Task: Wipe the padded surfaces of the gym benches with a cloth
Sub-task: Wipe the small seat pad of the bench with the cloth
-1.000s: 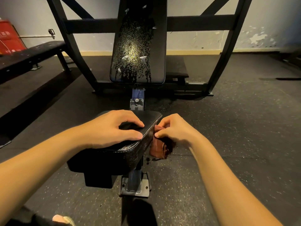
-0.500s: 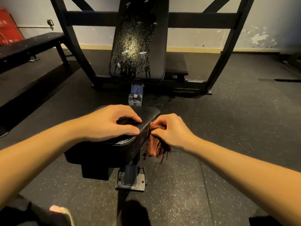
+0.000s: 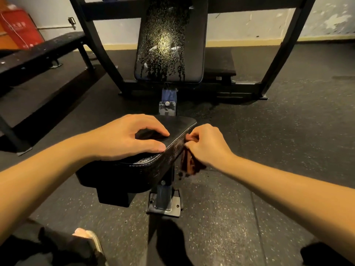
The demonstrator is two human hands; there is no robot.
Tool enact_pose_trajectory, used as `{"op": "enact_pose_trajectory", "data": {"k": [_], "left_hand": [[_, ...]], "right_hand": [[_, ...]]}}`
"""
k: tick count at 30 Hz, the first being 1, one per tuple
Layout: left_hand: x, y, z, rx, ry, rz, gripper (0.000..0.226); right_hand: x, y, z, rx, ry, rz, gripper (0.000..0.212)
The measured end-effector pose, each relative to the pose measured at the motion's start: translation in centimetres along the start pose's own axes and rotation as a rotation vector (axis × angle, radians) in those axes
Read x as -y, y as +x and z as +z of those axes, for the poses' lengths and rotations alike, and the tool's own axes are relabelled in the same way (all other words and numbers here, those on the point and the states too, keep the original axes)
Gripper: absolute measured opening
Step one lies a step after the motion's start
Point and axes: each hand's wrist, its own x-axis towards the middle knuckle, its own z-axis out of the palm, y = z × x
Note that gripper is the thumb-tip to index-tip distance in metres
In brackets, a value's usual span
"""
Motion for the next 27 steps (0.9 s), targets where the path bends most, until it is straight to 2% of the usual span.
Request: {"op": "enact_pose_trajectory", "data": {"k": [3,5,9,11,13,15,19,21,24,27], "left_hand": [[0.1,-0.1,0.0,-0.008,-0.023,-0.005,0.06],[0.2,0.0,0.0,-0.005,-0.022,-0.002,0.058],[0.1,0.1,-0.2,0.009,-0.008,0.008,0.055],[0.0,-0.1,-0.3,0.008,-0.012,0.027,0.057],[-0.2,-0.2,-0.5,0.011,-0.034,0.044,0.056],[-0.3,-0.3,-0.5,0.016,-0.049,0.058,0.053],[-0.2,-0.4,-0.6,0.023,-0.04,0.052,0.053],[-0.3,-0.4,-0.6,0.02,-0.037,0.059,0.052],[-0.3,-0.3,-0.6,0.02,-0.05,0.059,0.051],[-0.1,-0.3,-0.7,0.03,-0.042,0.06,0.052]], "right_hand": [[2.3,-4.2,0.0,0.064,0.03,-0.224,0.009],[2.4,-4.9,-0.1,0.075,0.007,-0.285,0.008],[0.9,-0.6,-0.5,0.007,-0.064,-0.039,0.012],[1.8,-1.8,-0.3,-0.012,-0.069,-0.07,0.023],[3.6,-4.5,-0.3,0.046,-0.065,-0.198,0.031],[4.0,-5.8,-0.4,0.097,-0.042,-0.253,0.024],[2.5,-2.2,-0.7,0.019,-0.11,-0.102,0.015],[3.3,-3.6,-0.5,0.009,-0.09,-0.167,0.014],[4.5,-6.0,-0.6,0.085,-0.013,-0.278,0.014],[3.1,-3.0,-1.0,0.053,-0.078,-0.113,0.015]]}}
